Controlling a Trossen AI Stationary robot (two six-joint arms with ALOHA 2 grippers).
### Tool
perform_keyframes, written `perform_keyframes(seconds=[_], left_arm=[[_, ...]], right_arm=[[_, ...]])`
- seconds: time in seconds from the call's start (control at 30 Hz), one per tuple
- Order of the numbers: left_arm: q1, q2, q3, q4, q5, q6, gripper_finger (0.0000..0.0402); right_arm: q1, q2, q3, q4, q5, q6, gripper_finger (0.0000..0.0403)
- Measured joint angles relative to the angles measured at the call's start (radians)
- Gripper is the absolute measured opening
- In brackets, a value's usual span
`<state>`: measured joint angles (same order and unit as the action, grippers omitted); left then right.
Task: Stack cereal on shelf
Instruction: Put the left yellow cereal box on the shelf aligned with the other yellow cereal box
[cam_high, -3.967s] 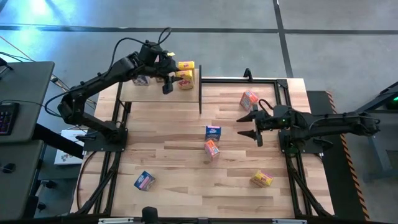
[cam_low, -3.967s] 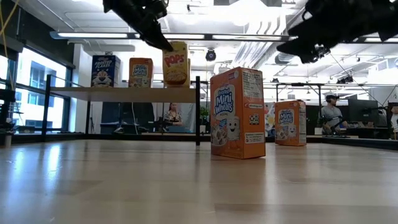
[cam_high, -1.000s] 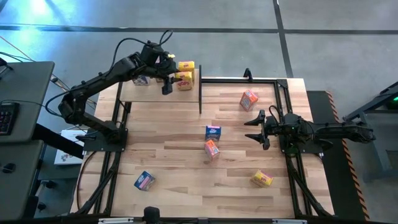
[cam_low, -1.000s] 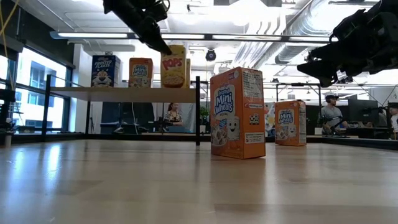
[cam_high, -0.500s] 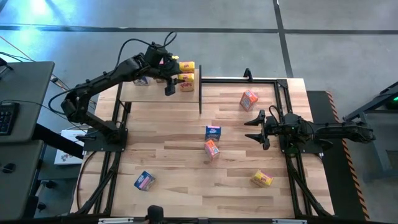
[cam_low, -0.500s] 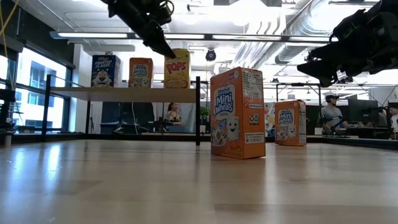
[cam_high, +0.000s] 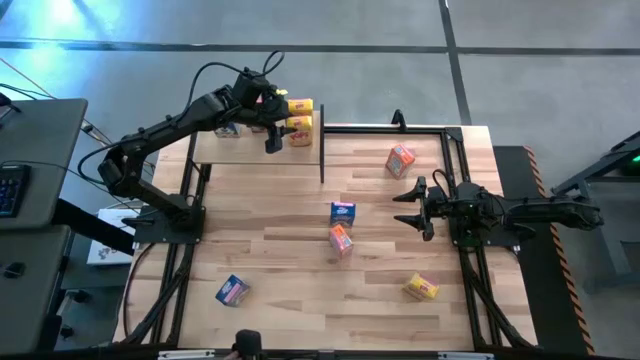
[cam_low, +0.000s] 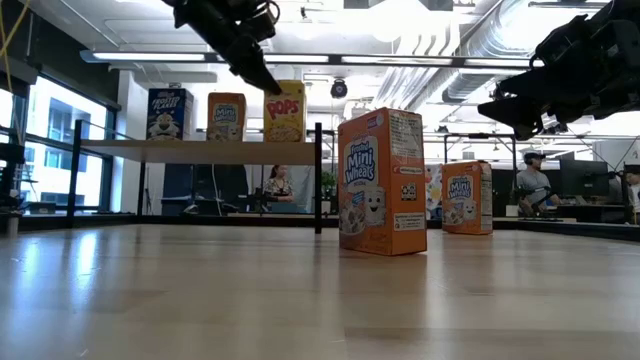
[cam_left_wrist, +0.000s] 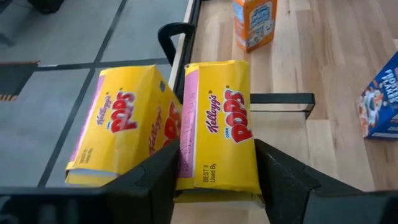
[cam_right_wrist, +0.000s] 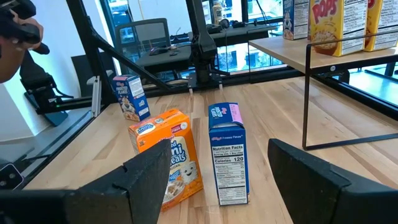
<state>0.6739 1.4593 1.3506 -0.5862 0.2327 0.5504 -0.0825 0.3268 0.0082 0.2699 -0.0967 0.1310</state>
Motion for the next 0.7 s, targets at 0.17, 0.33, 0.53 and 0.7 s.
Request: perform_keyframes(seconds=[0.17,0.33,0.53,0.7], left_arm=[[-0.002,-0.002,0.0,-0.004,-0.013,-0.007,0.0203],[-0.003,-0.003,0.0,-0.002,-0.013,-0.007,0.0218],[-0.006,-0.012,-0.001,-0.002,-0.024,-0.008,0.0221],[-0.023,-0.048,-0.001,-0.001,-0.056,-0.008,0.0221]], right_arm=[[0.0,0.0,0.0,0.0,0.0,0.0,0.0261],[0.0,0.0,0.0,0.0,0.0,0.0,0.0261],[0.0,0.0,0.0,0.0,0.0,0.0,0.0261],[0.0,0.0,0.0,0.0,0.0,0.0,0.0261]])
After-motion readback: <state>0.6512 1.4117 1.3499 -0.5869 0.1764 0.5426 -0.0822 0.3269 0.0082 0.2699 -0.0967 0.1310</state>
